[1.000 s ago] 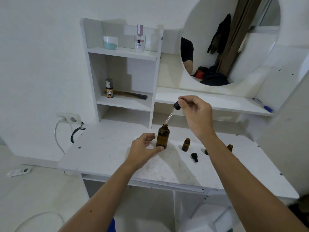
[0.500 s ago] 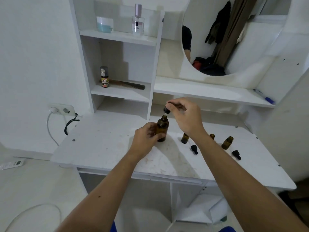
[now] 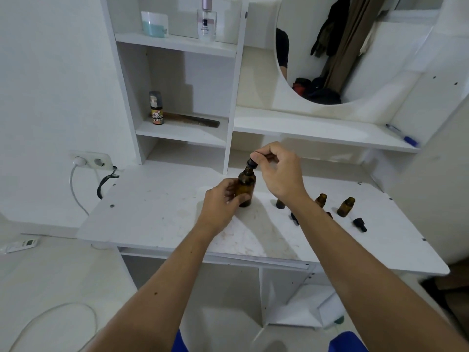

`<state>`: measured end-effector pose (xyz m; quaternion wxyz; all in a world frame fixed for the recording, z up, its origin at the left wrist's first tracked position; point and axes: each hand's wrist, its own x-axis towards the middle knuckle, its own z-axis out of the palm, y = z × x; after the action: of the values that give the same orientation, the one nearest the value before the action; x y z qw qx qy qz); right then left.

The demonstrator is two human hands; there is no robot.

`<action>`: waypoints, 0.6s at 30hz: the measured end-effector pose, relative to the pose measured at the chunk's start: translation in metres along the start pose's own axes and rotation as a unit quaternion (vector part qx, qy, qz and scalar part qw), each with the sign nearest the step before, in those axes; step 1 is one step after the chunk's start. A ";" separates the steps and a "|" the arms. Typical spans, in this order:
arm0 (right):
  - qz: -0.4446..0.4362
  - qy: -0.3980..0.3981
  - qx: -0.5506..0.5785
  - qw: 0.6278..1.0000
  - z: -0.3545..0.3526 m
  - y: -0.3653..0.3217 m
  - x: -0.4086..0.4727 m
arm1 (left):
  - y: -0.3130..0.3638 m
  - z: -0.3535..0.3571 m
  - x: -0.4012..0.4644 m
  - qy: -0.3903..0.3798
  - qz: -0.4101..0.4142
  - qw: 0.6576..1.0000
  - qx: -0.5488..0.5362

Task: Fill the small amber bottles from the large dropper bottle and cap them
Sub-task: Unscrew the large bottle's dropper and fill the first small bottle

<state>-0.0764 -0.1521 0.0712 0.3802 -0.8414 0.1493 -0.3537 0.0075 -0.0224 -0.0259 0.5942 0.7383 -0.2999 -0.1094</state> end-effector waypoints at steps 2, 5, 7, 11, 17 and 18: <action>0.005 0.001 0.000 1.000 0.000 -0.001 0.000 | 0.000 0.000 0.000 0.001 0.000 1.000 0.002; 0.002 -0.005 0.002 1.000 -0.003 -0.002 0.000 | -0.001 0.000 0.000 0.006 -0.001 1.000 0.007; -0.004 0.001 0.004 1.000 -0.007 -0.003 0.001 | 0.000 0.001 -0.001 0.010 0.001 1.000 0.011; -0.020 0.054 0.032 0.998 -0.021 -0.016 0.007 | 0.003 0.003 -0.007 0.015 0.010 0.999 0.030; -0.037 0.125 0.063 0.989 -0.049 -0.034 0.015 | 0.007 0.002 -0.014 0.025 -0.017 0.999 0.027; -0.036 0.129 0.067 0.989 -0.054 -0.034 0.015 | 0.007 0.001 -0.016 0.032 -0.023 0.999 0.026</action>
<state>-0.1045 -0.1657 0.1284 0.4001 -0.7662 0.1433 -0.4820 -0.0083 -0.0152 -0.0227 0.5812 0.7632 -0.2670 -0.0916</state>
